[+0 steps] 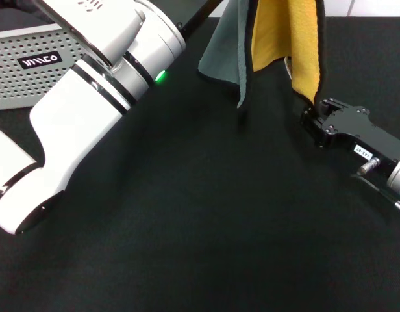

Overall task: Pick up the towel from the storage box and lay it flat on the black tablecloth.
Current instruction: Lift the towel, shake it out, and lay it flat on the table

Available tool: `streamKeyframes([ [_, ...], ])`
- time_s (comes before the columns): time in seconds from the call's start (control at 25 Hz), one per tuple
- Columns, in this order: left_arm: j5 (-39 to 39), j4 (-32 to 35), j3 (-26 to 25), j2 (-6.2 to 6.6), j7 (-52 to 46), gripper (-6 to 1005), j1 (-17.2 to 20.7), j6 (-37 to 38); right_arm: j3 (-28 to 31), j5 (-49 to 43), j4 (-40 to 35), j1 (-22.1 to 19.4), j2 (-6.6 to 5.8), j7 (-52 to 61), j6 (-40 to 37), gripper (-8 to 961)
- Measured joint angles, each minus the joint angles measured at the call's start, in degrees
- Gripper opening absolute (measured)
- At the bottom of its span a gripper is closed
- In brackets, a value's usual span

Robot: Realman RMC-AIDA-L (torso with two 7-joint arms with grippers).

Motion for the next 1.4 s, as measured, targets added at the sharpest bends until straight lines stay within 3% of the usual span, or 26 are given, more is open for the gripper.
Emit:
streamKeyframes([
  [0.12, 0.0, 0.0, -0.09, 0.0, 0.0, 20, -0.01, 0.0, 0.0, 0.07, 0.03, -0.21, 0.07, 0.13, -0.06, 123],
  [0.32, 0.0, 0.0, -0.66, 0.0, 0.0, 20, 0.0, 0.0, -0.19, 0.16, 0.03, -0.49, 0.09, 0.37, 0.84, 346],
  [0.68, 0.01, -0.12, -1.55, 0.06, 0.0, 20, 0.35, 0.0, -0.42, 0.16, -1.15, -0.86, 0.09, 0.46, 1.36, 651],
  [0.88, 0.01, -0.31, -1.56, 0.09, 0.0, 20, 0.06, 0.0, -0.35, 0.15, -1.32, -0.22, 0.09, 0.66, 0.05, 486],
  [1.32, -0.03, -0.65, -2.29, 0.03, 0.0, 21, 0.01, 0.0, -0.85, 0.03, -3.18, -0.76, 0.09, -1.54, -2.32, 267],
  [1.4, -0.07, -0.7, -2.35, 0.02, 0.0, 21, 0.13, 0.0, -1.2, 0.04, -4.08, -0.81, 0.09, -2.12, -3.71, 181],
])
